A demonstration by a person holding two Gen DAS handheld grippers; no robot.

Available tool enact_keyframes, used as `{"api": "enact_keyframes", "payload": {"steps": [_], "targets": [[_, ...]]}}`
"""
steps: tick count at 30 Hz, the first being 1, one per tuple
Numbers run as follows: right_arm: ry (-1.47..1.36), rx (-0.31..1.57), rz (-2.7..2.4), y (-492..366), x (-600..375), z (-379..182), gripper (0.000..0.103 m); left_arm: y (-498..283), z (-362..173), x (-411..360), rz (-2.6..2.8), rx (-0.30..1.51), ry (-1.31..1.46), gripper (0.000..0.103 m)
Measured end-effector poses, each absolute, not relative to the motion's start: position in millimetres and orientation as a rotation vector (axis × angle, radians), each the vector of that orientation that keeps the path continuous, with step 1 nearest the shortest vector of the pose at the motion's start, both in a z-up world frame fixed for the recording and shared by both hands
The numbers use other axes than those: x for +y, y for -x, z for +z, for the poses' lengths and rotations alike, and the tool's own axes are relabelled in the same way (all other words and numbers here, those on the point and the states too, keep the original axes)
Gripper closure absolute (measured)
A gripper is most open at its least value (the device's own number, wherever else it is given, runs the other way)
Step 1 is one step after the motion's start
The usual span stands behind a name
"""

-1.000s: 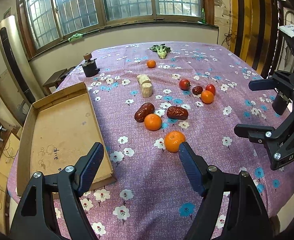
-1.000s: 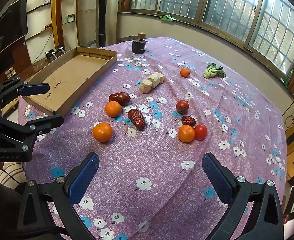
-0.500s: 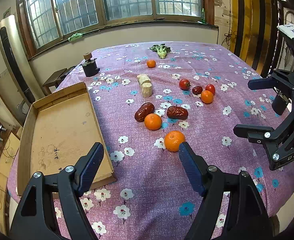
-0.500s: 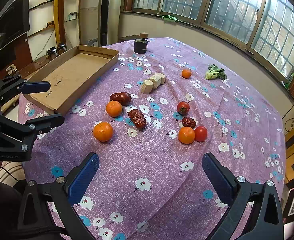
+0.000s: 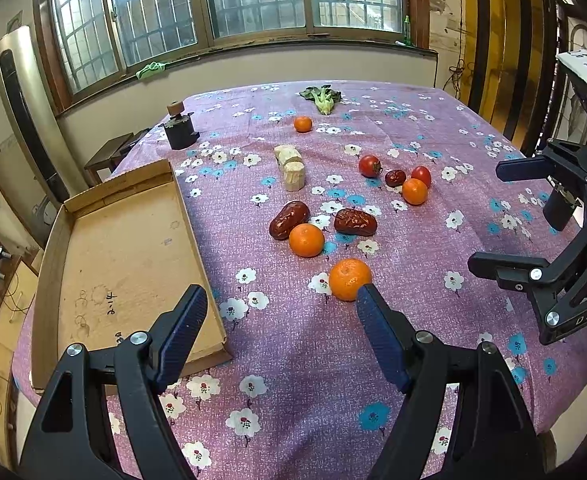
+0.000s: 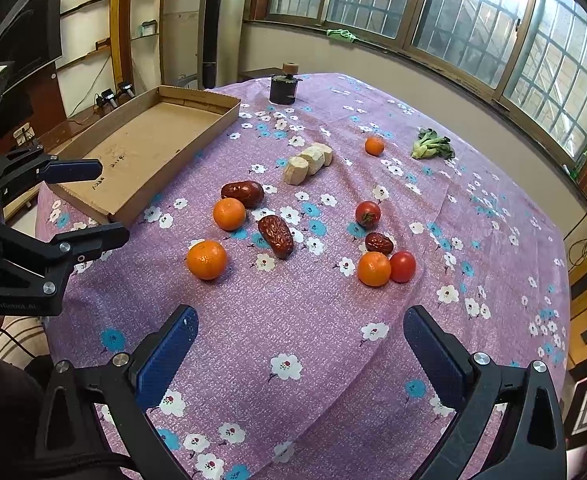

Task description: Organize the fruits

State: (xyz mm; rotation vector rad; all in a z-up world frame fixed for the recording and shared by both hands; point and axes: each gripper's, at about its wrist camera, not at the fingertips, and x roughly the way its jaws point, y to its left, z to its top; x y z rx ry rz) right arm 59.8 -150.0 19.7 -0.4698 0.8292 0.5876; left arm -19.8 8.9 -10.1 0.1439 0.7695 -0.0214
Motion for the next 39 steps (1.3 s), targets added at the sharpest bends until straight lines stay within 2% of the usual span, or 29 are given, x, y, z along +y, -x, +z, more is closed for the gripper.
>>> {"api": "enact_keyframes", "payload": {"steps": [11,18,21,23,28,32,33,35,36,37,39], "targets": [[0.441,0.835,0.596,-69.2,-149.8,5.3,0.001,1.2,-25.0,-0.4,-0.072,0.843,-0.127,0.026],[0.328,0.864,0.550,-101.2,-165.8,-6.3,0.007,-24.7,-43.4,-11.7,-0.114,0.929,-0.099,0.026],[0.267,0.873,0.521,-121.6,-173.4,-11.9,0.015,-33.9,-50.2,-15.2,-0.123,0.937,-0.080,0.026],[0.227,0.883,0.508,-135.8,-178.2,-16.2,0.026,-38.4,-54.5,-17.0,-0.129,0.945,-0.076,0.026],[0.181,0.910,0.481,-163.6,-181.6,-27.8,0.035,-48.2,-64.0,-19.2,-0.136,0.968,-0.085,0.027],[0.167,0.946,0.476,-175.2,-179.3,-39.8,0.046,-53.2,-69.6,-21.0,-0.151,0.982,-0.088,0.037],[0.164,0.954,0.476,-176.2,-179.0,-42.2,0.047,-54.5,-71.8,-21.0,-0.158,0.988,-0.086,0.039],[0.160,0.944,0.477,-176.8,-178.1,-43.4,0.047,-56.1,-76.3,-21.3,-0.172,1.002,-0.072,0.049],[0.158,0.944,0.478,-177.3,-177.3,-43.4,0.047,-56.5,-78.0,-21.2,-0.174,1.001,-0.070,0.049],[0.159,0.947,0.476,-177.8,-176.5,-43.1,0.047,-56.4,-78.0,-22.4,-0.175,0.992,-0.077,0.054],[0.156,0.958,0.468,-177.1,-176.2,-41.2,0.055,-56.3,-78.5,-23.7,-0.185,0.989,-0.087,0.061]]}}
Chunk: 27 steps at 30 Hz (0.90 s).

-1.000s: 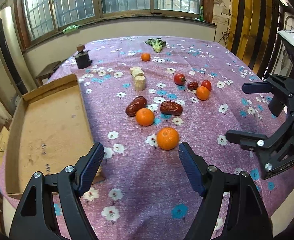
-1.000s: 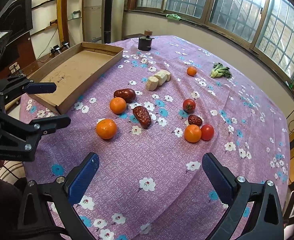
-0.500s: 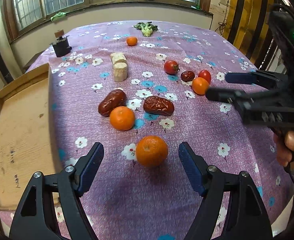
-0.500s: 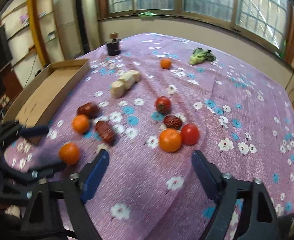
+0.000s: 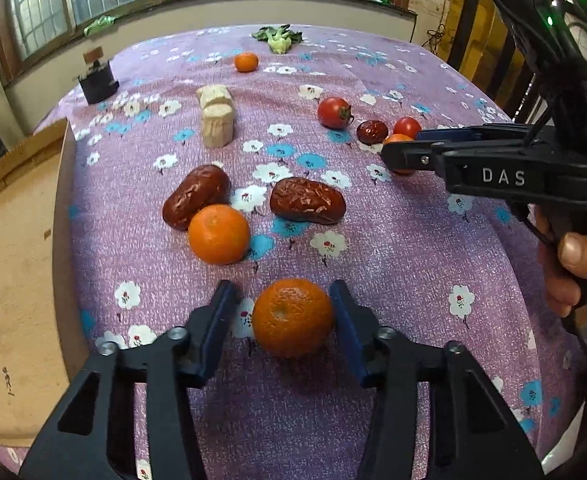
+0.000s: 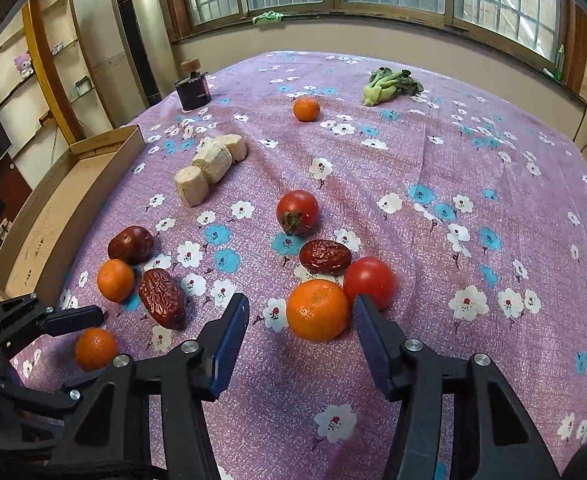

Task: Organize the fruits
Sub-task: 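Close the left gripper on a tangerine while the right gripper grasps another tangerine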

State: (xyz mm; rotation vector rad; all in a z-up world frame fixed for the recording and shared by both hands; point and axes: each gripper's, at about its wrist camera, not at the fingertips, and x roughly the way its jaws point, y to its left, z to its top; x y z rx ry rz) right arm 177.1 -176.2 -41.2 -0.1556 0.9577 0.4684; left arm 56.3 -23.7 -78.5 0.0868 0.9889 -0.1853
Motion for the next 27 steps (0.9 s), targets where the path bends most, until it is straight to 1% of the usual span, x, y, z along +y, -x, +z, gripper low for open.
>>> {"api": "enact_keyframes", "payload": {"steps": [2,5,12,14,20,27], "targets": [[0.131,0.959,0.474,-173.3,-178.6,-38.3,0.056,-55.8,-78.0,-23.7,-0.204,0.986,-0.079,0.066],[0.129,0.975,0.460,-171.6,-180.1,-41.1,0.056,-56.2,-77.5,-26.3,-0.214,0.980,-0.082,0.069],[0.118,0.987,0.420,-181.9,-180.1,-49.5,0.057,-56.2,-75.6,-25.2,-0.233,0.980,-0.050,0.070],[0.131,0.983,0.395,-183.7,-180.2,-51.1,0.071,-54.9,-75.0,-24.6,-0.239,0.982,-0.040,0.070],[0.095,0.968,0.402,-171.7,-187.6,-44.0,0.072,-50.3,-72.9,-22.4,-0.253,0.975,-0.025,0.071],[0.064,0.915,0.450,-146.7,-185.0,-16.9,0.072,-37.6,-59.5,-13.3,-0.258,0.945,-0.012,0.071]]}}
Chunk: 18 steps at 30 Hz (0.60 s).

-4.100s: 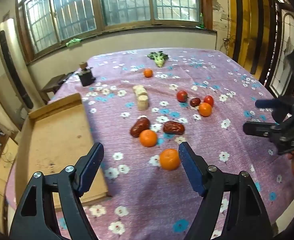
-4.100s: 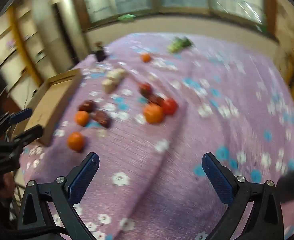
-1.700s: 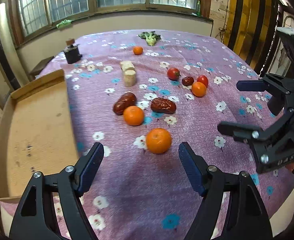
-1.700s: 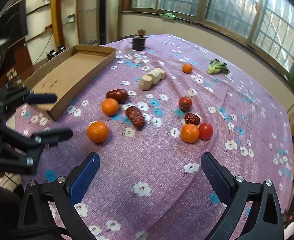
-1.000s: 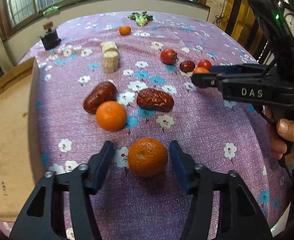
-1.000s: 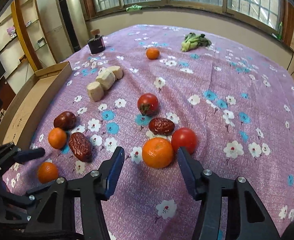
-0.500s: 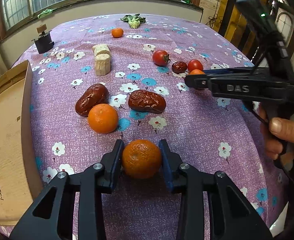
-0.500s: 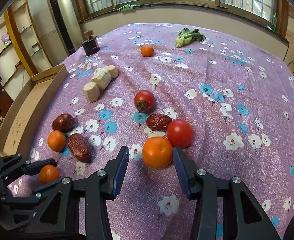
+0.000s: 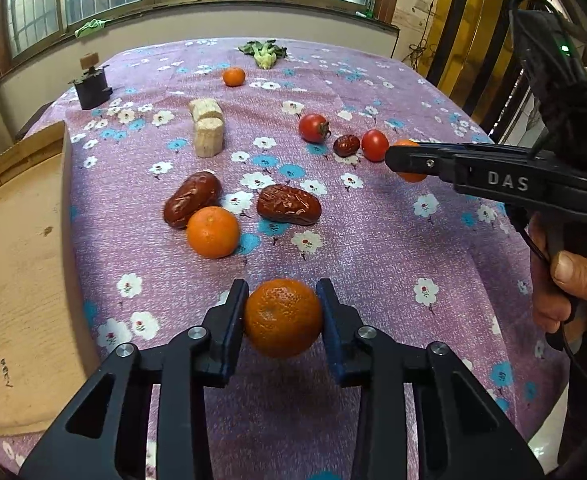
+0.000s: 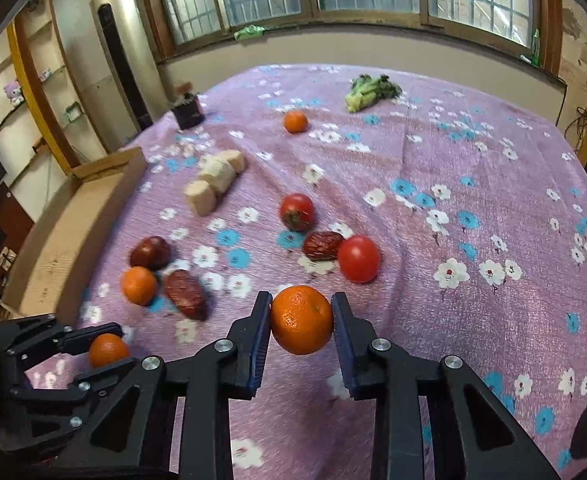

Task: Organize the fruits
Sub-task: 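Close the left gripper on a tangerine while the right gripper grasps another tangerine, then carry both held tangerines over the cardboard tray and lower them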

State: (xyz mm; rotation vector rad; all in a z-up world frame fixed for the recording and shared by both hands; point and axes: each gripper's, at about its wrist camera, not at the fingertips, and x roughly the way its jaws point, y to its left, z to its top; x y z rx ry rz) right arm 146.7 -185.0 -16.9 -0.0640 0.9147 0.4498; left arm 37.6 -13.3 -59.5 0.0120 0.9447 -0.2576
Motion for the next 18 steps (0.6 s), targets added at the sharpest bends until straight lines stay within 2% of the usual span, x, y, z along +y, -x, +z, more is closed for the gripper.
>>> {"api": "enact_keyframes", "payload": {"steps": [18], "targets": [[0.073,0.880,0.606,-103.9,-129.8,7.0,0.072,-2.2,-24.1,39.7,-0.175,0.854,0.032,0.071]]}}
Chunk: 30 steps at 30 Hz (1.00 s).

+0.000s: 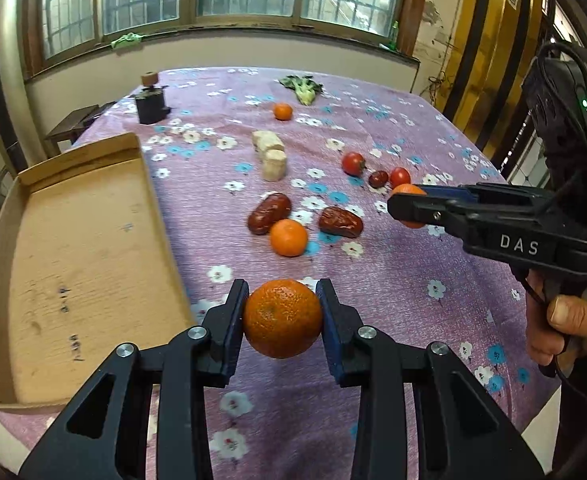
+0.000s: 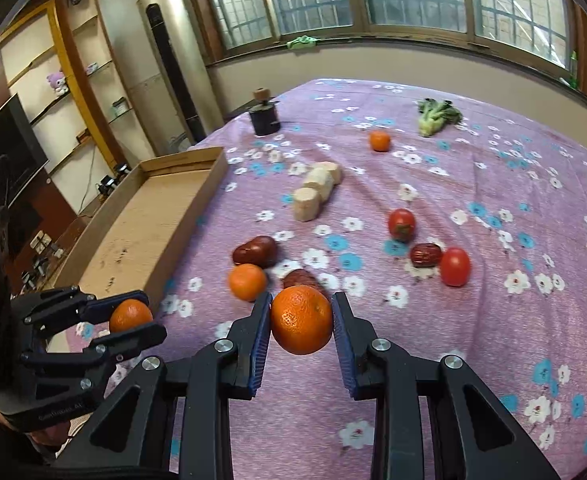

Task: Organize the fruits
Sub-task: 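Carry both held tangerines over the cardboard tray and lower them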

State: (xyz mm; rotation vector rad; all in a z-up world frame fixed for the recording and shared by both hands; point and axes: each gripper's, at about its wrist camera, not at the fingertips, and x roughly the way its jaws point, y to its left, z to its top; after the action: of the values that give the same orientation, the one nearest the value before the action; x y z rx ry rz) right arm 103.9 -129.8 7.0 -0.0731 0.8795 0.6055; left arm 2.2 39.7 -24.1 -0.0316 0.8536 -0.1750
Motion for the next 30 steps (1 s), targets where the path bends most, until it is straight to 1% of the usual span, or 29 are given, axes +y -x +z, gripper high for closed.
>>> {"api": "enact_keyframes", "payload": {"steps": [14,30], "targets": [[0.109,0.869,0.713,-85.2,-74.7,14.9,0.073,12.9,-20.9,91.8,-0.090,0.834,0.099,0.071],[0.171,0.874,0.904,-64.2,21.3,8.1,0.073,20.6,-19.4,159.2,0.052,0.816,0.164,0.071]]}}
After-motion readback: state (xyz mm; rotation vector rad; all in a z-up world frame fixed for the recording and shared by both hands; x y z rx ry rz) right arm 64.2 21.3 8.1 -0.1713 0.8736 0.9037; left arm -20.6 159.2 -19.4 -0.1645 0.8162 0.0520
